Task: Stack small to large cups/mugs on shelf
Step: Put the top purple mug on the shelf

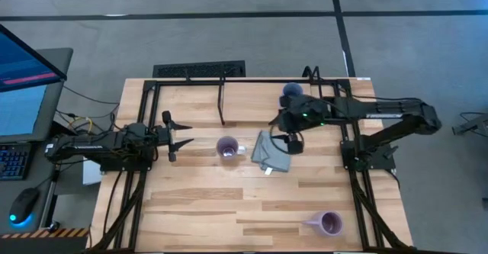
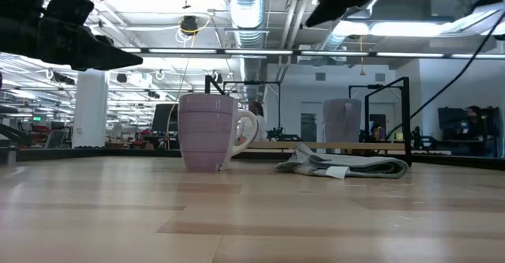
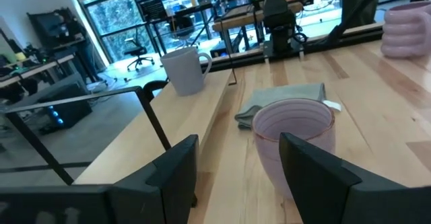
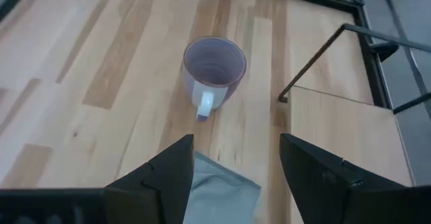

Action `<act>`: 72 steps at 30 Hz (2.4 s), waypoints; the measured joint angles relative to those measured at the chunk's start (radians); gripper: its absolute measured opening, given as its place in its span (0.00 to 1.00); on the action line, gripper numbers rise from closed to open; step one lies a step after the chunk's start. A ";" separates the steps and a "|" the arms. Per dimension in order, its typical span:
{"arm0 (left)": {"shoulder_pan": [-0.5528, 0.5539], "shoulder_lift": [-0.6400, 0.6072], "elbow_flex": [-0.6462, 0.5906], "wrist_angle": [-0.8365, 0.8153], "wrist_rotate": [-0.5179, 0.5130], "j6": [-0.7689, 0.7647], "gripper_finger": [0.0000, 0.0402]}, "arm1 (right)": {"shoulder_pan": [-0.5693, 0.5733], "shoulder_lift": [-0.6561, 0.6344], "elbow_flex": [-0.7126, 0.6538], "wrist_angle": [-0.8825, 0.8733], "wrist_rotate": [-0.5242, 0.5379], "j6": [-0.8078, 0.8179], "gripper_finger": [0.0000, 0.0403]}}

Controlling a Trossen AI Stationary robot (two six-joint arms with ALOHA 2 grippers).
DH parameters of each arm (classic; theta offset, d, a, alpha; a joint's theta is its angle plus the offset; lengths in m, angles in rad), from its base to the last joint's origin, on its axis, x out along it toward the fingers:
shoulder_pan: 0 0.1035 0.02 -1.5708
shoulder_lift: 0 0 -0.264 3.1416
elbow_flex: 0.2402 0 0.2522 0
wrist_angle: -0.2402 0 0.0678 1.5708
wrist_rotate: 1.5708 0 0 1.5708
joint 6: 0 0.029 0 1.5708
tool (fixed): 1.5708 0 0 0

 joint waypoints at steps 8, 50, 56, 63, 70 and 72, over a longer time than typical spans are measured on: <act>0.000 0.000 0.000 -0.001 0.000 0.002 0.50 | -0.046 0.194 0.227 -0.118 -0.178 -0.130 0.60; 0.000 0.002 0.001 -0.092 0.008 -0.015 0.50 | -0.055 0.569 0.670 -0.204 -0.194 -0.315 0.60; 0.000 0.002 0.001 -0.098 0.008 -0.015 0.50 | -0.042 0.592 0.671 -0.198 -0.148 -0.402 0.60; 0.000 0.002 0.001 -0.105 0.007 -0.015 0.50 | -0.024 0.650 0.674 -0.130 -0.150 -0.442 0.60; 0.000 0.002 0.001 -0.105 0.008 -0.016 0.50 | -0.026 0.709 0.667 -0.137 -0.148 -0.492 0.60; 0.000 0.002 0.001 -0.109 0.008 -0.016 0.50 | -0.026 0.729 0.673 -0.097 -0.149 -0.494 0.60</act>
